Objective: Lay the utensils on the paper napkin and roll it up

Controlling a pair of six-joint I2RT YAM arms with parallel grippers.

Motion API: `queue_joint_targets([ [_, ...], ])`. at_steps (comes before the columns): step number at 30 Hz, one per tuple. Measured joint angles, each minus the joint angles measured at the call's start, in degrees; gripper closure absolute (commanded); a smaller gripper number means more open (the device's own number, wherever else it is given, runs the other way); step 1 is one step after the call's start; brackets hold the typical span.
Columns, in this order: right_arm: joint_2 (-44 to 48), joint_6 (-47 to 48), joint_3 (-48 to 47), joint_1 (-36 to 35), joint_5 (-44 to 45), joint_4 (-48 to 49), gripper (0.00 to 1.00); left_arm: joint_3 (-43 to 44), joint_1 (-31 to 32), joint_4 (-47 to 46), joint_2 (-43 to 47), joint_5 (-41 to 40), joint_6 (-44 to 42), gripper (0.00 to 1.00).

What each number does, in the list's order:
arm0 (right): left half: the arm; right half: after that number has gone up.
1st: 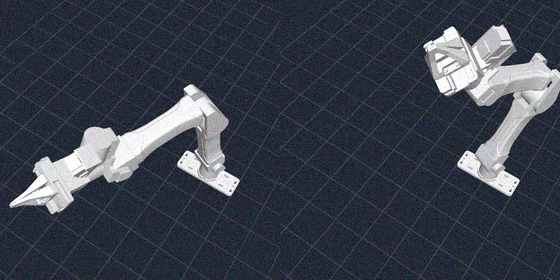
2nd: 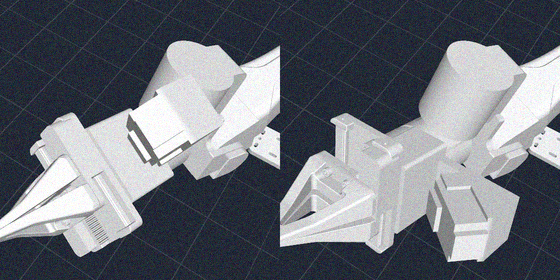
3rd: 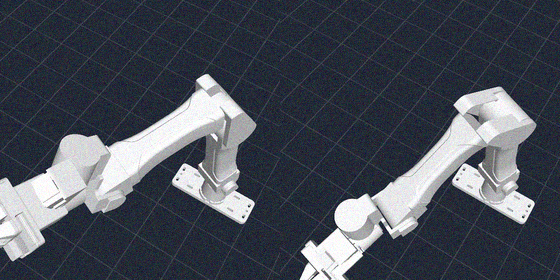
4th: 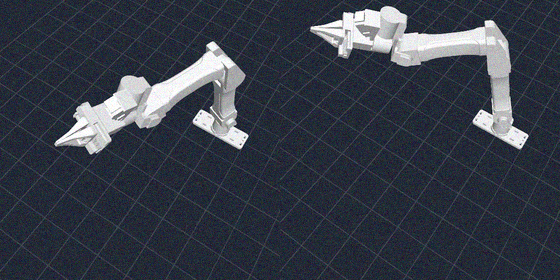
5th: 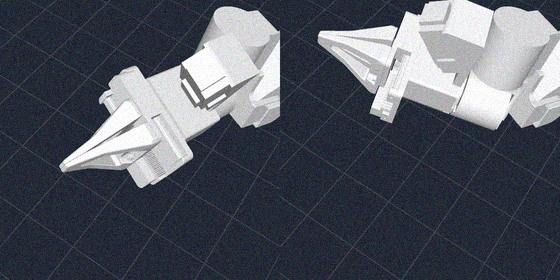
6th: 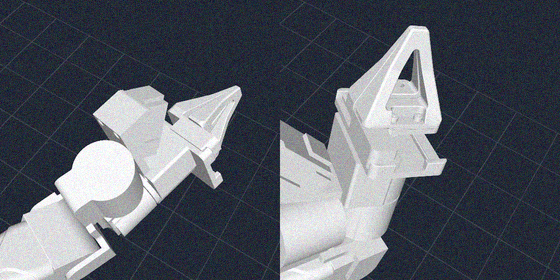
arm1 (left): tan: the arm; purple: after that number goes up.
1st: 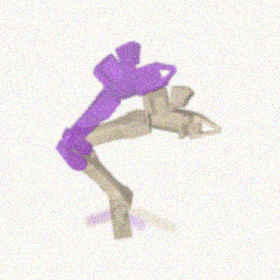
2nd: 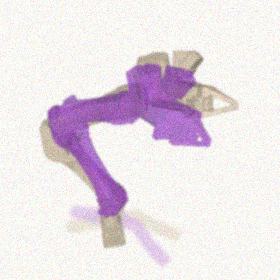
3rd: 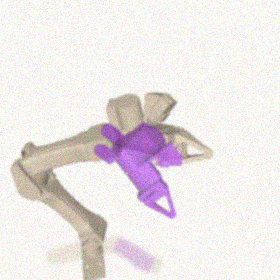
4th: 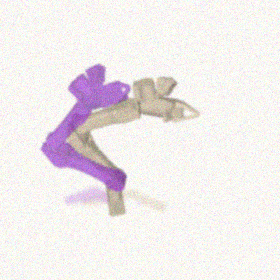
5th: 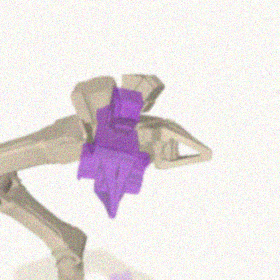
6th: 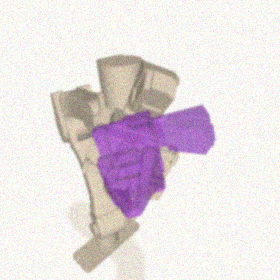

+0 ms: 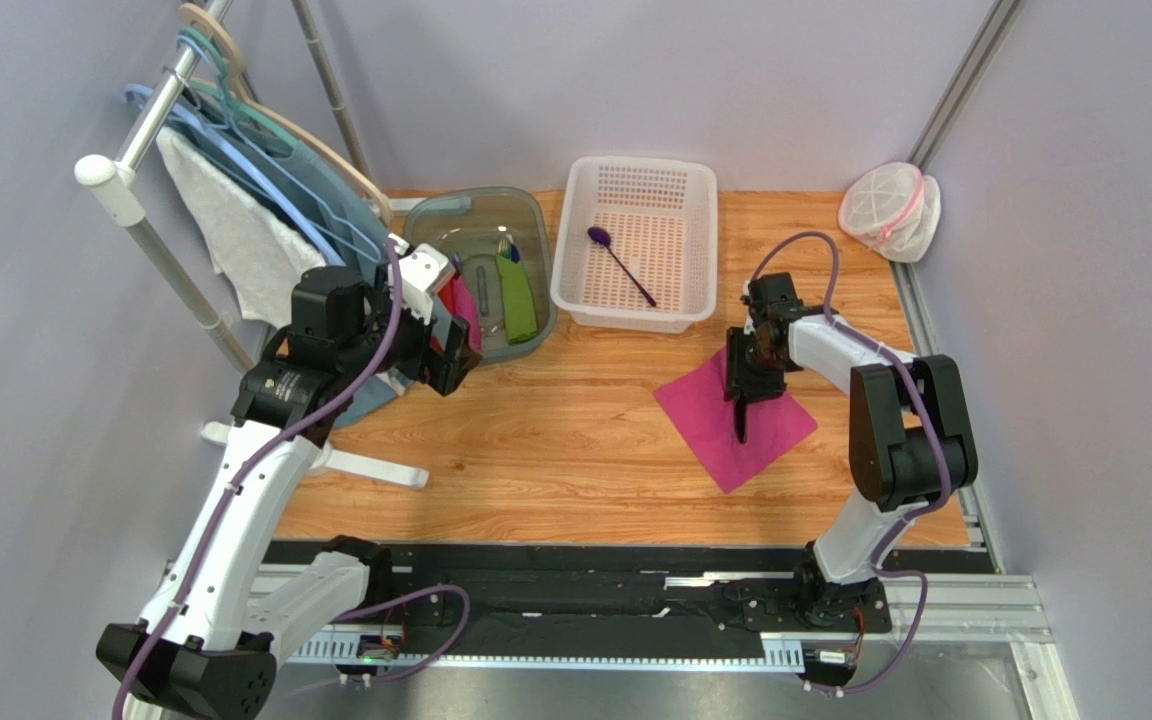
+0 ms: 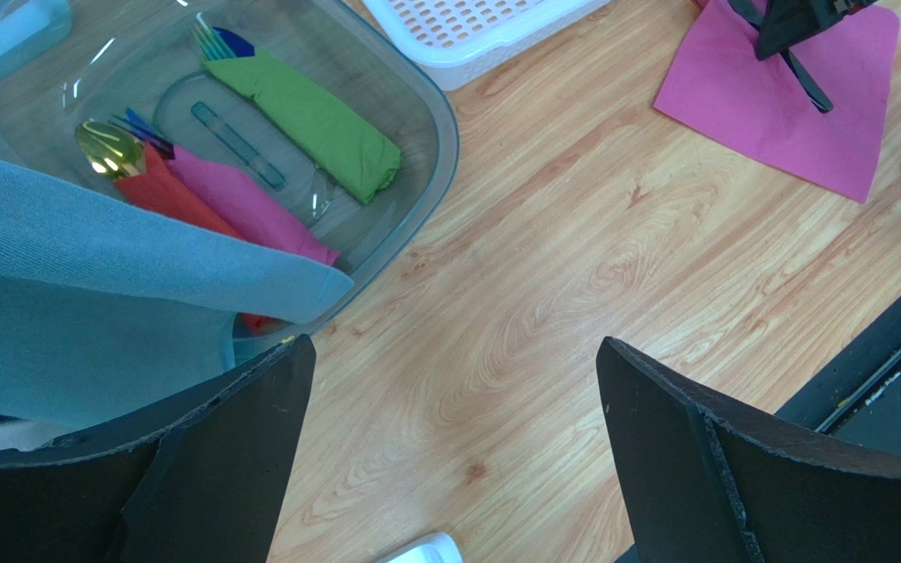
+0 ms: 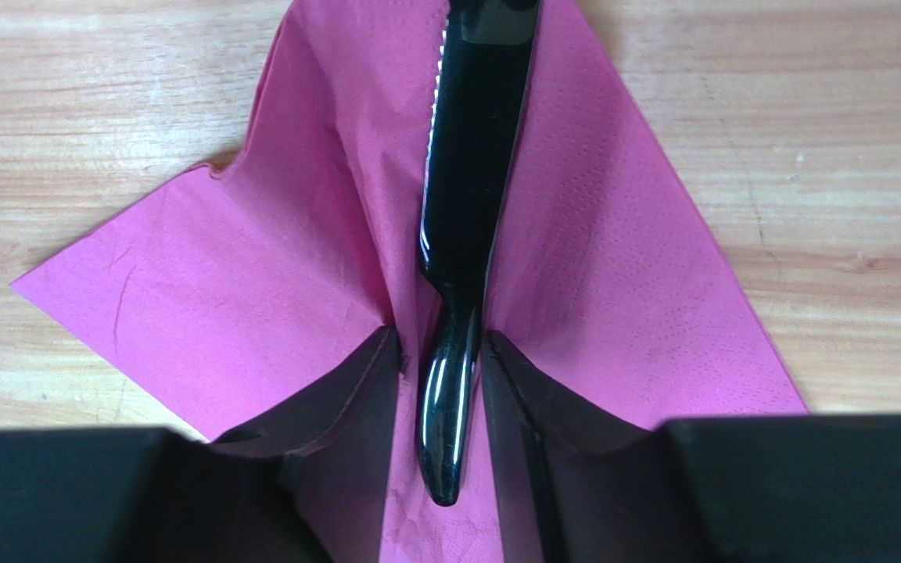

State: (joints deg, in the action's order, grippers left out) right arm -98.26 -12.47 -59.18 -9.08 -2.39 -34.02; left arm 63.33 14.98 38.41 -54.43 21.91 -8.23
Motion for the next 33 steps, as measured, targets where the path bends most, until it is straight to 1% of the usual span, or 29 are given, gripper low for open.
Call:
queue_joint_targets([
  [1,-0.2,0.6,-0.3,0.0,-0.7,-0.1,0.50,0.1,0.0,0.0,0.0,0.0,0.0,0.01],
  [2,-0.4,1.2,-0.7,0.0,-1.1,-0.1,0.45,0.2,0.0,0.0,0.0,0.0,0.0,0.01],
  [4,-0.7,2.0,-1.3,0.0,-1.9,-0.2,0.45,0.4,0.0,0.0,-0.1,0.0,0.0,0.01],
  [10,1.0,2.4,-2.1,0.2,-3.7,-2.1,0.57,1.6,0.0,-0.1,-0.5,0.3,0.3,0.01],
  [11,1.8,2.3,-2.1,0.2,-3.7,-2.5,0.60,1.7,0.0,-0.1,-0.6,0.3,0.3,0.01],
  [17,4.5,1.8,-2.4,0.4,-2.6,-3.2,0.68,2.0,0.0,-0.1,-1.5,0.5,0.6,0.01],
  [33,-3.2,1.7,-4.7,1.3,0.0,-3.2,0.71,2.8,0.0,-0.5,-2.6,0.4,1.1,0.01],
])
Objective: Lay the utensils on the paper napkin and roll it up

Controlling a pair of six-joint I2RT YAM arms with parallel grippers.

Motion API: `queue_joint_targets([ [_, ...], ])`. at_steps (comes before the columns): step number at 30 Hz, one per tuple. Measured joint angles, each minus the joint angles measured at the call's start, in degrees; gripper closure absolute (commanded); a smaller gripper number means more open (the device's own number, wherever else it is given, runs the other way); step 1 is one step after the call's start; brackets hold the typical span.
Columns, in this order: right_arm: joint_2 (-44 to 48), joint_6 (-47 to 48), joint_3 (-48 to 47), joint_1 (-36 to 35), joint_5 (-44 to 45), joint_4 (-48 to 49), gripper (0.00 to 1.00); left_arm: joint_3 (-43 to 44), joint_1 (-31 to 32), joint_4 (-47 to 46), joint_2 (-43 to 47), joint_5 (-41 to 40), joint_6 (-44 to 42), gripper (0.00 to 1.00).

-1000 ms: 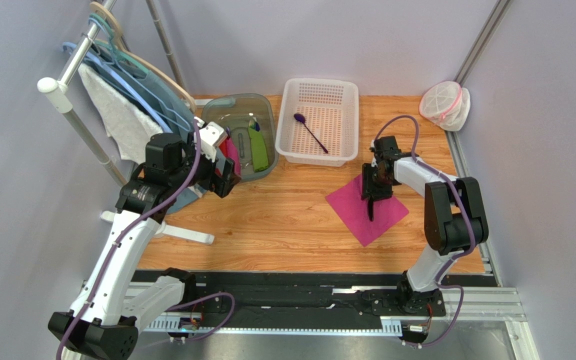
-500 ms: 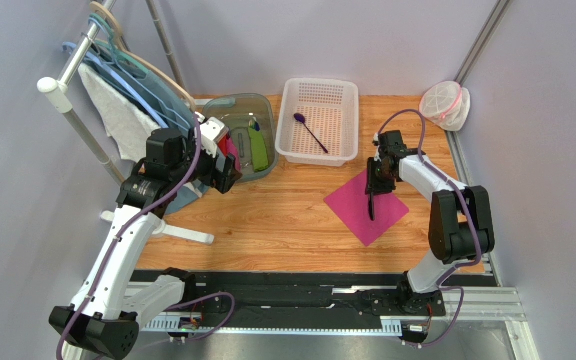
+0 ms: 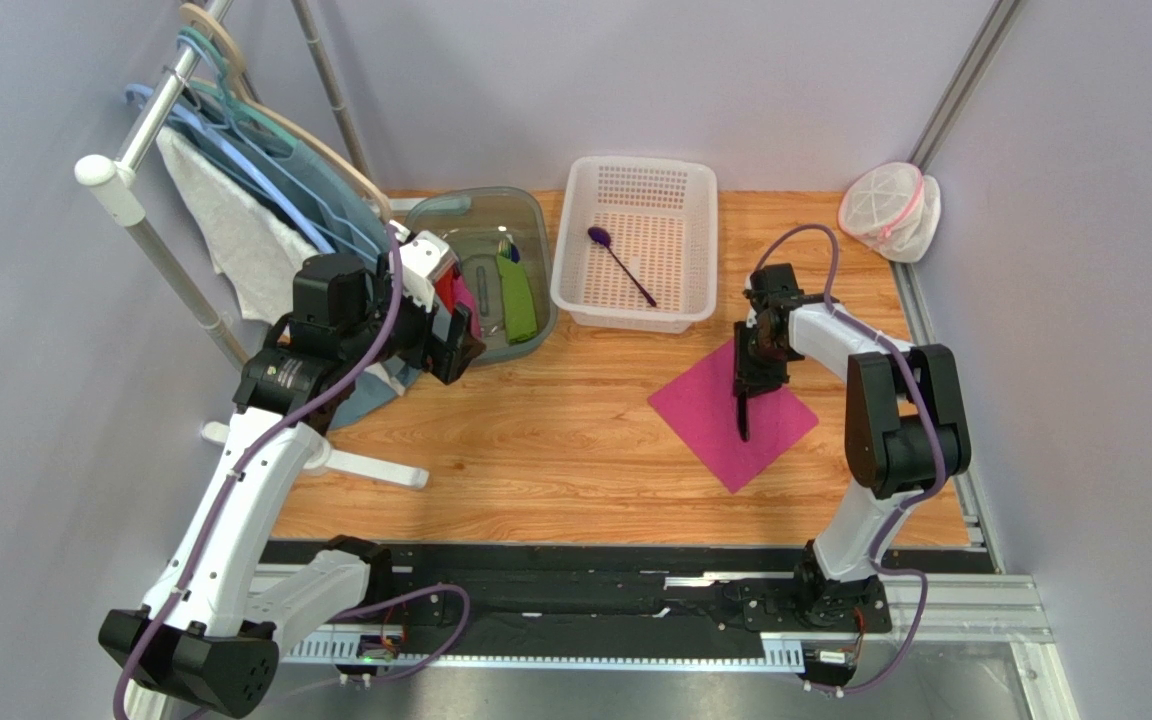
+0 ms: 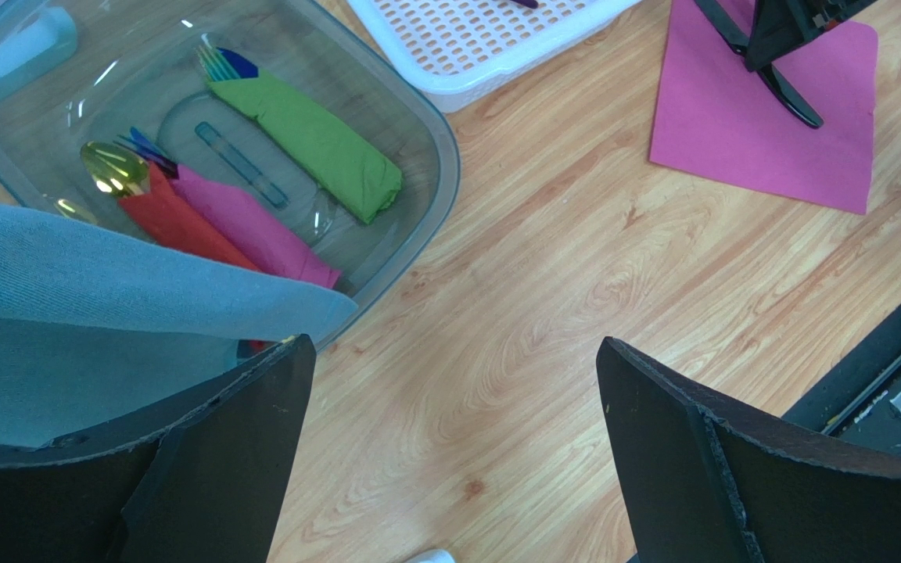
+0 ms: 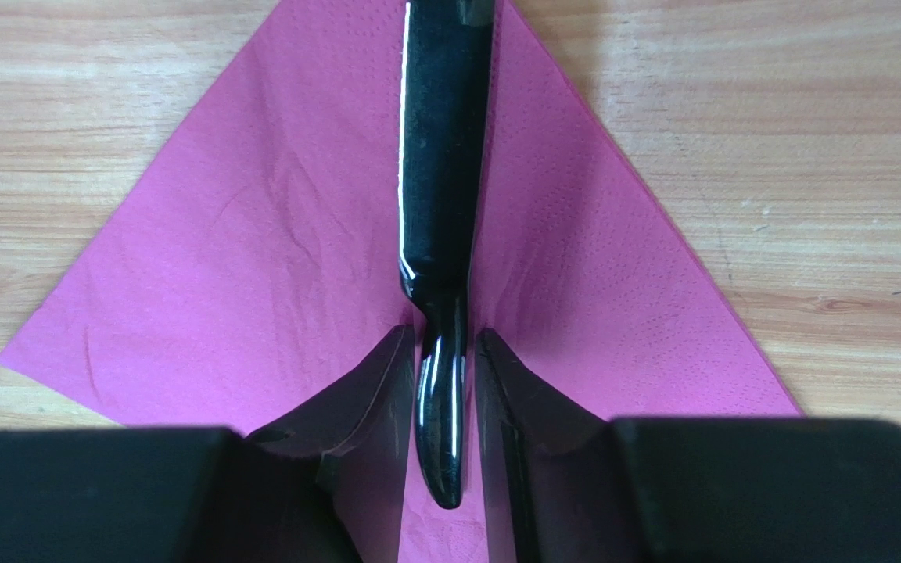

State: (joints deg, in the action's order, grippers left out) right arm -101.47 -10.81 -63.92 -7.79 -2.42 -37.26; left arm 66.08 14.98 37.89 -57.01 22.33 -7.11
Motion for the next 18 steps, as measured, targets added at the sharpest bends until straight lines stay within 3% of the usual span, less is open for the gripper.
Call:
queue_joint_targets([
  [8,-1.2,0.0,-1.0,0.0,0.4,0.0,0.78,0.0,0.0,0.0,0.0,-0.3,0.0,0.01],
  [14,-1.6,0.0,-1.5,0.1,0.7,-0.2,0.70,0.0,0.0,0.0,0.0,-0.4,0.0,0.01],
  [18,-2.3,0.0,-2.3,0.1,0.9,-0.4,0.77,0.0,0.0,0.0,0.0,-0.4,0.0,0.01],
])
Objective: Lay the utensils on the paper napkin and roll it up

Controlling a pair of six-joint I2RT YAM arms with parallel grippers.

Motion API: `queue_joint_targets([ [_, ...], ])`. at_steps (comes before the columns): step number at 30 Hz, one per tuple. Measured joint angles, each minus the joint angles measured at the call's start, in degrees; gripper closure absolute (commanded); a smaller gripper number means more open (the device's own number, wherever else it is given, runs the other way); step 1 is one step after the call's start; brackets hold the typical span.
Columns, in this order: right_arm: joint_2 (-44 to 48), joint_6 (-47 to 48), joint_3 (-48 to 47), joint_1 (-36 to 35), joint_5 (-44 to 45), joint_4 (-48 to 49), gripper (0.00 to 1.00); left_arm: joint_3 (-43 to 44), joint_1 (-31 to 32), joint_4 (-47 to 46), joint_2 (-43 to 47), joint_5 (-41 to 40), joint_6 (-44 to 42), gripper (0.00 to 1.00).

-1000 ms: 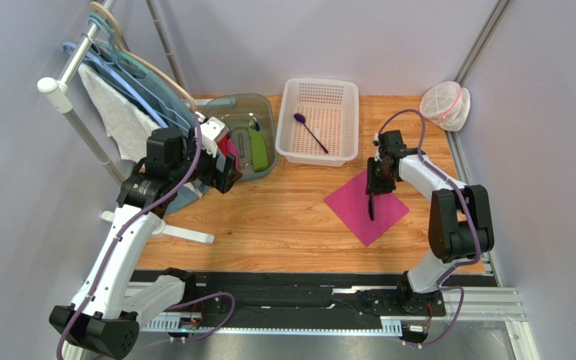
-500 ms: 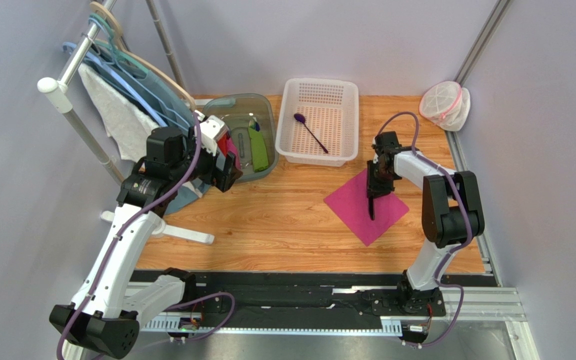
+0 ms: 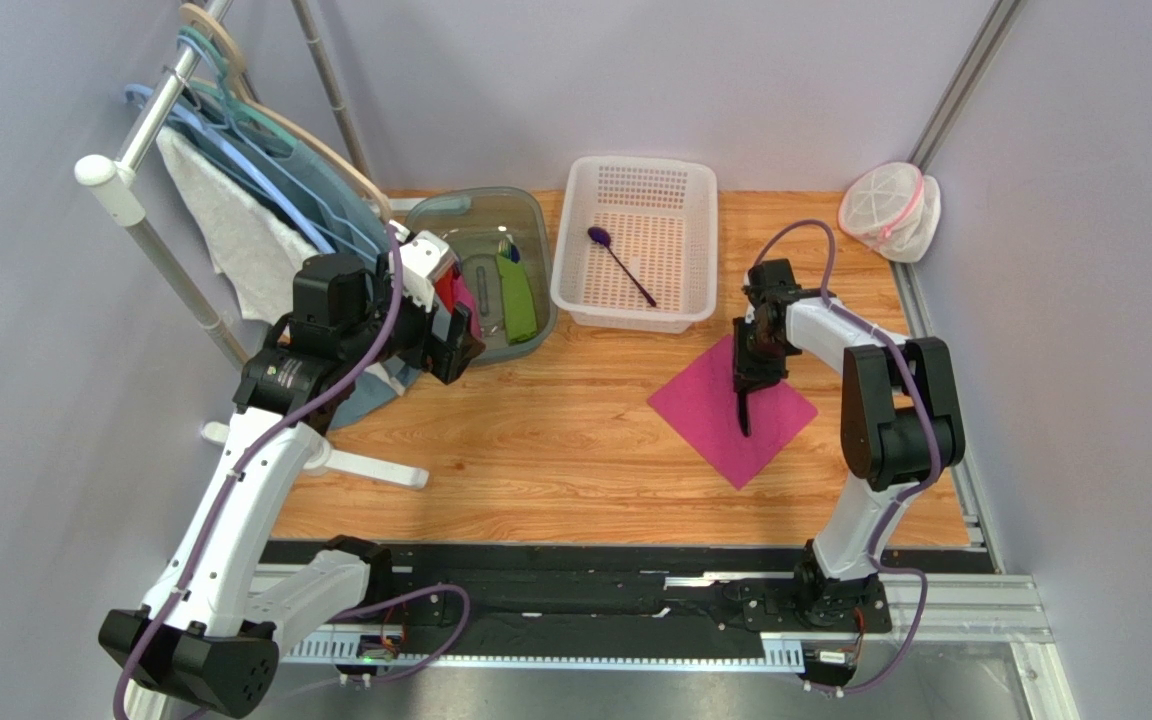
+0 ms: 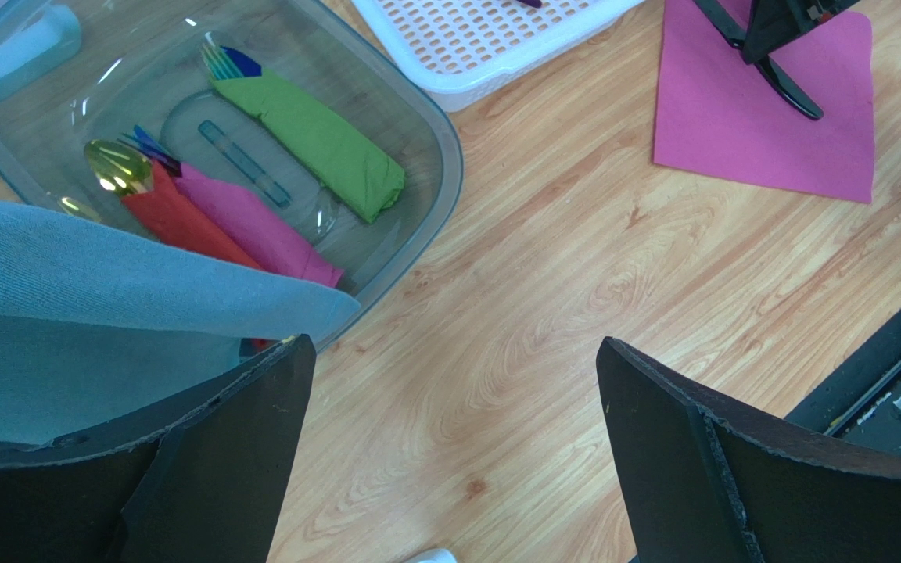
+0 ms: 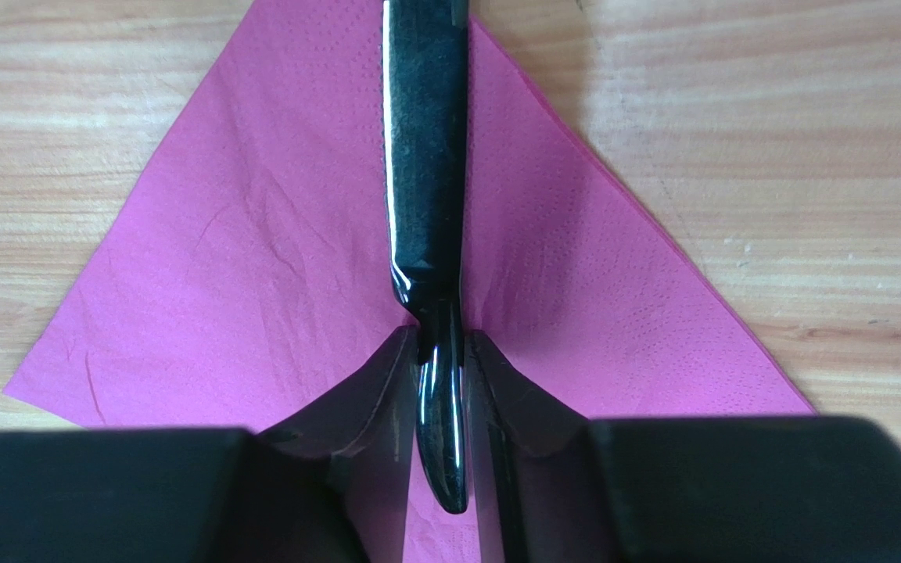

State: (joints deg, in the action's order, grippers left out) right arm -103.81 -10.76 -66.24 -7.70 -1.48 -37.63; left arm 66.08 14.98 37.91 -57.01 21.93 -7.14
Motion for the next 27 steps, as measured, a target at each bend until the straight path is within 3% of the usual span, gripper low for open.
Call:
queue_joint_targets([
  [4,-0.4,0.1,-0.7,0.0,-0.1,0.1,0.99,0.0,0.0,0.0,0.0,0.0,0.0,0.01],
  [5,-0.4,0.0,-0.8,0.0,-0.1,0.1,1.00,0.0,0.0,0.0,0.0,0.0,0.0,0.01],
  [27,7.0,0.3,-0.1,0.0,-1.0,-0.8,1.00,0.0,0.0,0.0,-0.5,0.0,1.4,0.01],
])
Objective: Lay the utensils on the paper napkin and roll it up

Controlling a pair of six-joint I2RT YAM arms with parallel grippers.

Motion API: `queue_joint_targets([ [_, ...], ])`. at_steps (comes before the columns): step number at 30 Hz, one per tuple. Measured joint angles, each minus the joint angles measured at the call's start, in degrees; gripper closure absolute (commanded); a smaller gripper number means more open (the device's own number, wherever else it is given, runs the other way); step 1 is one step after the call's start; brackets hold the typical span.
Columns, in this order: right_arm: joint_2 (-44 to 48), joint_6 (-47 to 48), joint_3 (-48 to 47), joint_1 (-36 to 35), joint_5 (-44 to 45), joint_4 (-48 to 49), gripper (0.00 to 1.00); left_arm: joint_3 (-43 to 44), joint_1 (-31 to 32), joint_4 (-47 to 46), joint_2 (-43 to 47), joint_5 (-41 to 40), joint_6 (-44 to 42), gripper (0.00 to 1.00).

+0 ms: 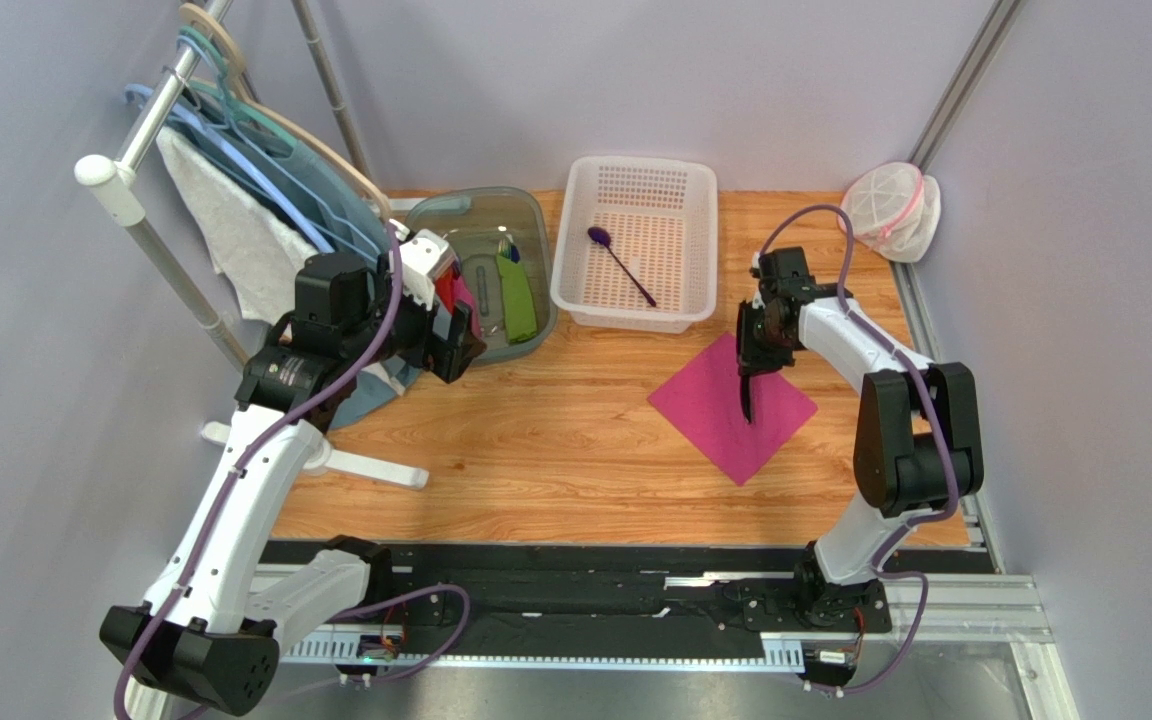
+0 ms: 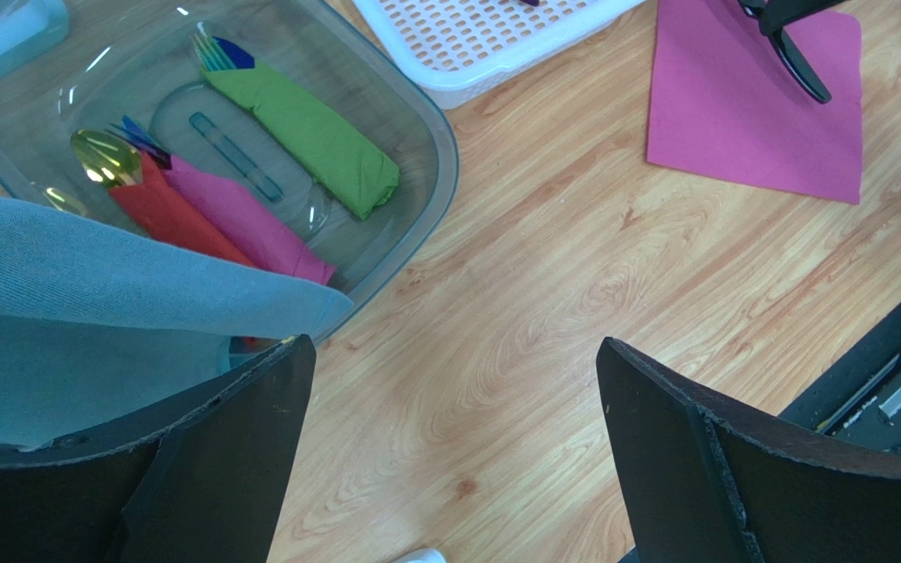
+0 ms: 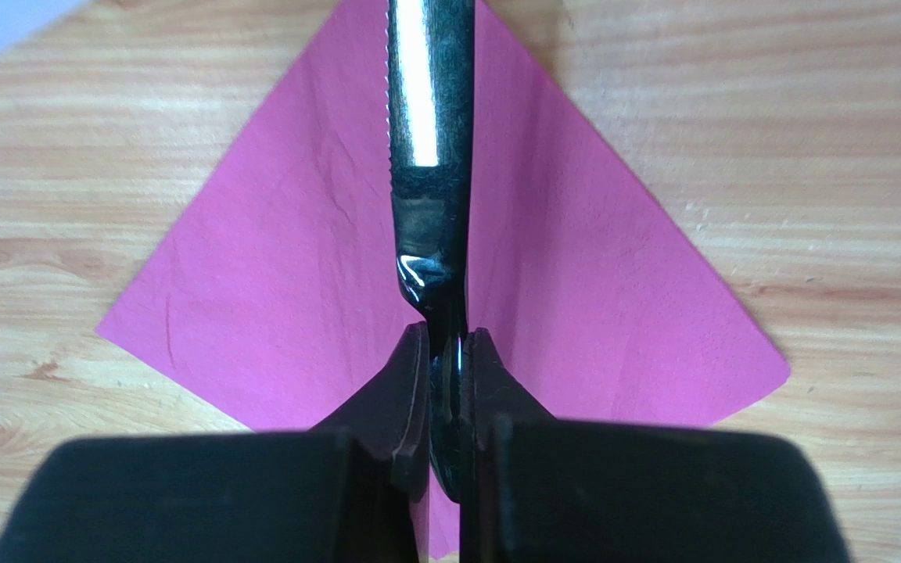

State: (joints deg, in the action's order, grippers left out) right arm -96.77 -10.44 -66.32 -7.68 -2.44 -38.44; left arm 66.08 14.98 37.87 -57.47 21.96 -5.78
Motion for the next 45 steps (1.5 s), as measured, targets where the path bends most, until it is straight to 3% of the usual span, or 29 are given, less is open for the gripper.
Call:
queue_joint_targets([
  [21,-3.0,-0.5,2.6,0.0,-1.1,1.3,1.00,0.0,0.4,0.0,-1.6,0.0,1.2,0.01],
  [31,-4.8,-1.1,2.1,0.0,-1.1,0.8,0.61,0.1,0.4,0.0,-2.0,0.0,1.1,0.01],
  [40,-3.6,-1.1,-13.6,0.4,-5.2,-7.8,0.62,2.5,0.4,0.0,-2.8,0.0,0.7,0.01],
  [45,-3.8,0.9,-29.7,0.4,-11.9,-8.0,0.51,4.1,0.4,0.0,-3.2,0.0,0.5,0.01],
])
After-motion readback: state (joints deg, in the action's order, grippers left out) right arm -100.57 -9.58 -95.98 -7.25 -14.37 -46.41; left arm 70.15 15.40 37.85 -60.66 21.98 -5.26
